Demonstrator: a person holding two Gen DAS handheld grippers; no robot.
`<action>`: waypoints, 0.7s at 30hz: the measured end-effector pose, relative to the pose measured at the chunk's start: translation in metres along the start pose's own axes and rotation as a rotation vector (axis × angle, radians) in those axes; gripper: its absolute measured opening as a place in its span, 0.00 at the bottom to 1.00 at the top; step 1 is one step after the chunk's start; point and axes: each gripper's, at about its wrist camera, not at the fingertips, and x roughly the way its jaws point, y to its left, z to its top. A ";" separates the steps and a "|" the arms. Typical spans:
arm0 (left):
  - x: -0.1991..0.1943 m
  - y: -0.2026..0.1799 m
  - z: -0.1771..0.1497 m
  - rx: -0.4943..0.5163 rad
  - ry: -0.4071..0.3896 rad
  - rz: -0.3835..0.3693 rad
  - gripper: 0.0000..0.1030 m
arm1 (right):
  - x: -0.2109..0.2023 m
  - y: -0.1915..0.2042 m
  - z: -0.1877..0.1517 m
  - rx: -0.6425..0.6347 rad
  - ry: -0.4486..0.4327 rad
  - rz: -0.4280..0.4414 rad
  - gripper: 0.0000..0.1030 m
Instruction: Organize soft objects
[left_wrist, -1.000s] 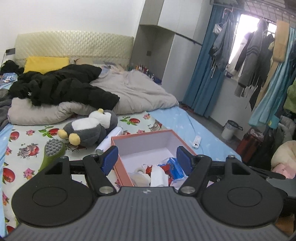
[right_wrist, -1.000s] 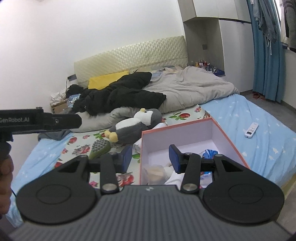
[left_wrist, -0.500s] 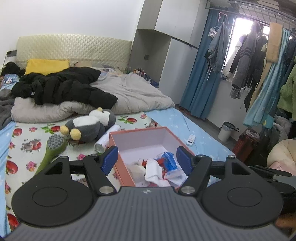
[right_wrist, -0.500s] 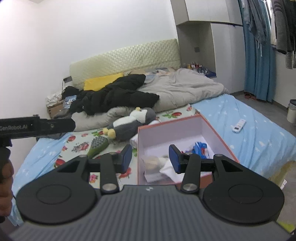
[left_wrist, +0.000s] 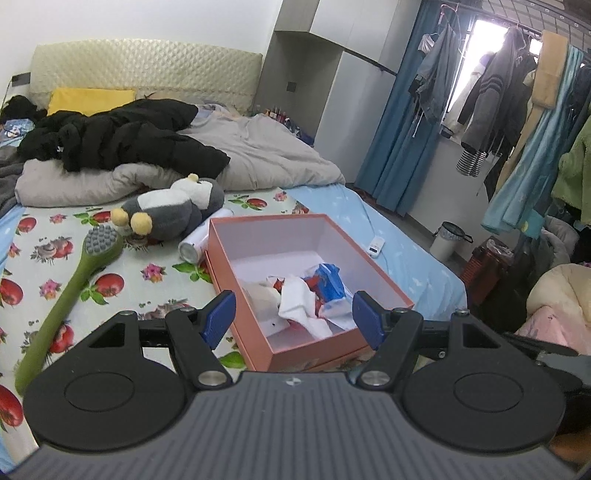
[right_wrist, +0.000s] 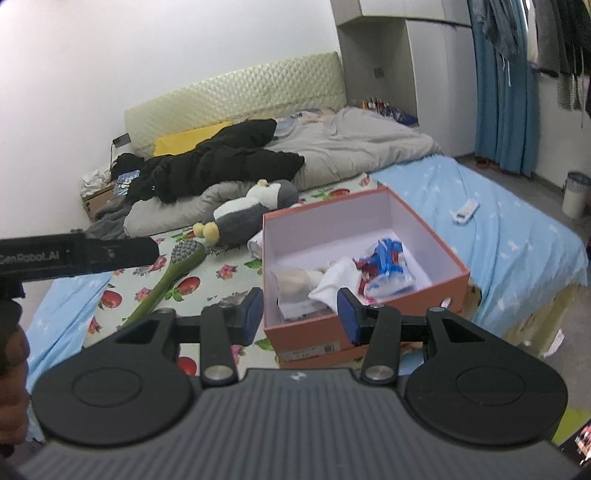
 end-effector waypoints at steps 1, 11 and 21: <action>0.001 0.000 -0.001 0.003 0.001 0.001 0.72 | 0.001 -0.001 -0.002 0.009 0.006 0.002 0.45; 0.010 -0.001 -0.011 0.008 0.028 0.006 0.72 | 0.006 -0.002 -0.008 0.002 0.031 -0.009 0.45; 0.014 -0.002 -0.012 0.012 0.037 0.005 0.72 | 0.006 -0.006 -0.007 0.002 0.030 -0.027 0.45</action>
